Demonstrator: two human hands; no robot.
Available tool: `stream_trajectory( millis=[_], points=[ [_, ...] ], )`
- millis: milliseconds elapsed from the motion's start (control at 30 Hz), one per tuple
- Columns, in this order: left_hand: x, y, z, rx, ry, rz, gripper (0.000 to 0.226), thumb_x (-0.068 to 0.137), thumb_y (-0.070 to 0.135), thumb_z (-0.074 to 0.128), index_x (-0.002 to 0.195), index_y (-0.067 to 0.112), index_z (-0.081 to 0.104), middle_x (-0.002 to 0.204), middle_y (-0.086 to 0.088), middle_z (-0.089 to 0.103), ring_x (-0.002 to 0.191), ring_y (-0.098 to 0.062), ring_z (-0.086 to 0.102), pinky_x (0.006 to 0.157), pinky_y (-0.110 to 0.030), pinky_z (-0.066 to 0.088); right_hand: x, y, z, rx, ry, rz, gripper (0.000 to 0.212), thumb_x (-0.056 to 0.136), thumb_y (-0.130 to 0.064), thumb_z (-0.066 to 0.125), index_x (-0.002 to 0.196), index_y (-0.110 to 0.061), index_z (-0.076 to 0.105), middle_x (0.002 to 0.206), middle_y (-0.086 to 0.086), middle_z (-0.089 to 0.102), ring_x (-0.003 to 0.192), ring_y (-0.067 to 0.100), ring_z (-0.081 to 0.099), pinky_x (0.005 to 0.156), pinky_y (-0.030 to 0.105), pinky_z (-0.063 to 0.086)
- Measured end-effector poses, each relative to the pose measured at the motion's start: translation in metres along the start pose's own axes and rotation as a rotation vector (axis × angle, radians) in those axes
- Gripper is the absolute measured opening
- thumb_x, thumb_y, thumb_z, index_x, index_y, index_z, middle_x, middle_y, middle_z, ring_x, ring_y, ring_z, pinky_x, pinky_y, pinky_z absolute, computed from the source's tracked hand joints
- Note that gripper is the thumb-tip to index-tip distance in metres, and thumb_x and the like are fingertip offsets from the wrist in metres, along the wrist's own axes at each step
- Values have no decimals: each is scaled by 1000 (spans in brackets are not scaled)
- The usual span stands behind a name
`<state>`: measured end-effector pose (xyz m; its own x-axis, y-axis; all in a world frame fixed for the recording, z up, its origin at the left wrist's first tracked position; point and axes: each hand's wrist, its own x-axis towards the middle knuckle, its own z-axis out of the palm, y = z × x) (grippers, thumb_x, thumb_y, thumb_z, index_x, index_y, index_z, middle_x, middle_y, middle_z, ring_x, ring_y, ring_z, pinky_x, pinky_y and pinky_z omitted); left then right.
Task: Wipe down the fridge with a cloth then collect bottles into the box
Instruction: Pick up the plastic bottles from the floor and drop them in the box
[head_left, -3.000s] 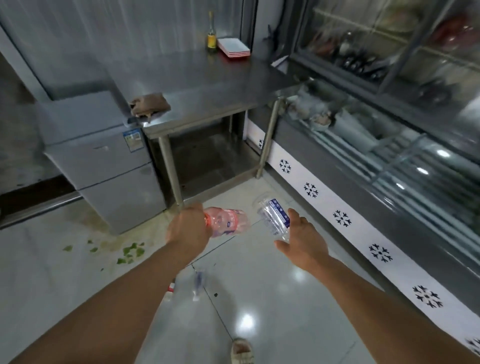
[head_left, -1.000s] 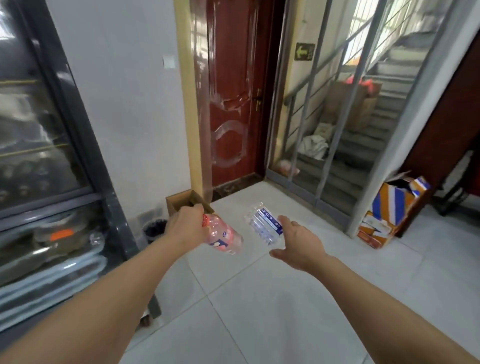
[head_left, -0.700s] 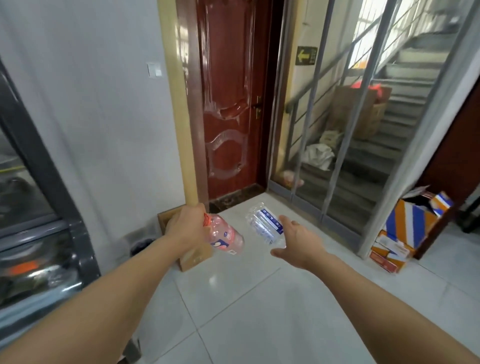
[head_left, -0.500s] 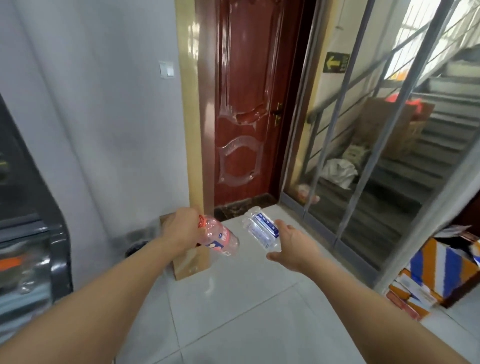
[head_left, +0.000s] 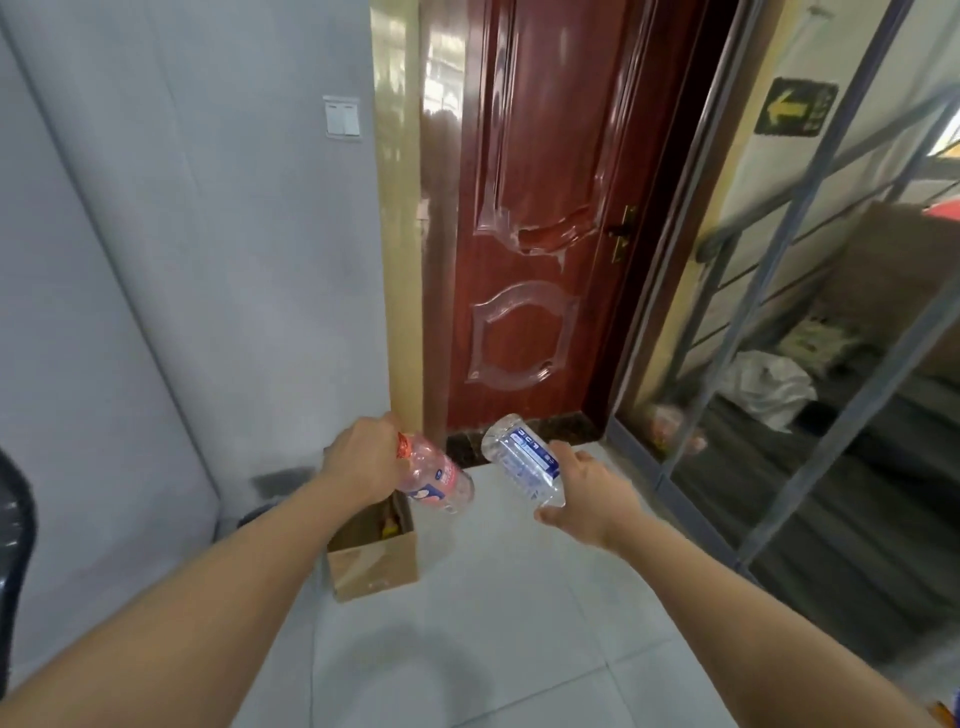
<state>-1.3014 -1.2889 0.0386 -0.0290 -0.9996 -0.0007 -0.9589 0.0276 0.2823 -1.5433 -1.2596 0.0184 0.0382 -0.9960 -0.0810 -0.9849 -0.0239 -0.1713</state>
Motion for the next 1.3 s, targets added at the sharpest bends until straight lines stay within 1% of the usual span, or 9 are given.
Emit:
stream_trajectory(
  millis=[133,433,567,700,800,933,1100,1200,1300],
  points=[
    [83,15,17,-38,-30,-32,34,79,26,69,106,7,59,100,-11,64,88,-26,62,71,-30,50,80,29,-14,-47,-23,-14,83,80,-46,70,142,-19,22,131,7,51,115,26,54,91,36,46],
    [223,30,25,28,15,-161,39,81,24,69,113,11,52,105,-10,63,91,-23,62,76,-30,54,250,61,-30,-4,-26,-126,77,77,-47,71,135,-23,27,126,5,53,113,25,55,91,37,47],
    [274,25,31,31,27,-252,40,78,27,70,109,9,53,103,-11,64,87,-26,63,78,-36,55,331,66,-29,4,-68,-240,77,74,-46,72,134,-21,30,125,7,54,113,28,55,90,37,46],
    [322,24,43,12,76,-437,34,83,25,61,111,8,52,106,-15,63,93,-31,61,75,-34,50,428,67,-28,-12,-127,-424,75,74,-46,72,132,-20,32,126,8,55,113,29,56,88,37,47],
    [338,22,52,-13,101,-600,29,85,21,55,111,8,52,108,-15,61,92,-30,59,71,-33,45,486,57,-27,-56,-193,-558,71,76,-47,71,130,-19,34,127,9,53,115,30,54,88,37,46],
    [344,16,63,-15,113,-787,24,90,25,53,109,10,51,104,-12,60,79,-22,52,67,-32,46,540,30,-14,-98,-245,-704,67,77,-46,69,128,-18,35,123,9,54,113,30,55,85,36,45],
    [351,-11,77,-42,58,-985,28,88,25,54,111,9,52,109,-14,61,95,-31,61,77,-38,53,582,-16,22,-107,-335,-860,71,77,-47,70,131,-19,33,117,6,56,108,28,57,86,37,49],
    [363,-34,88,-56,22,-1055,31,87,26,58,113,10,53,108,-13,62,94,-29,62,78,-37,53,605,-44,43,-145,-361,-921,70,77,-45,69,131,-19,33,115,6,56,106,28,57,84,37,50],
    [382,-61,101,-102,43,-1104,33,86,23,61,116,12,54,109,-12,64,94,-28,63,77,-35,54,630,-72,66,-170,-392,-956,67,76,-44,69,128,-19,34,114,6,55,106,28,57,84,36,49]
  ],
)
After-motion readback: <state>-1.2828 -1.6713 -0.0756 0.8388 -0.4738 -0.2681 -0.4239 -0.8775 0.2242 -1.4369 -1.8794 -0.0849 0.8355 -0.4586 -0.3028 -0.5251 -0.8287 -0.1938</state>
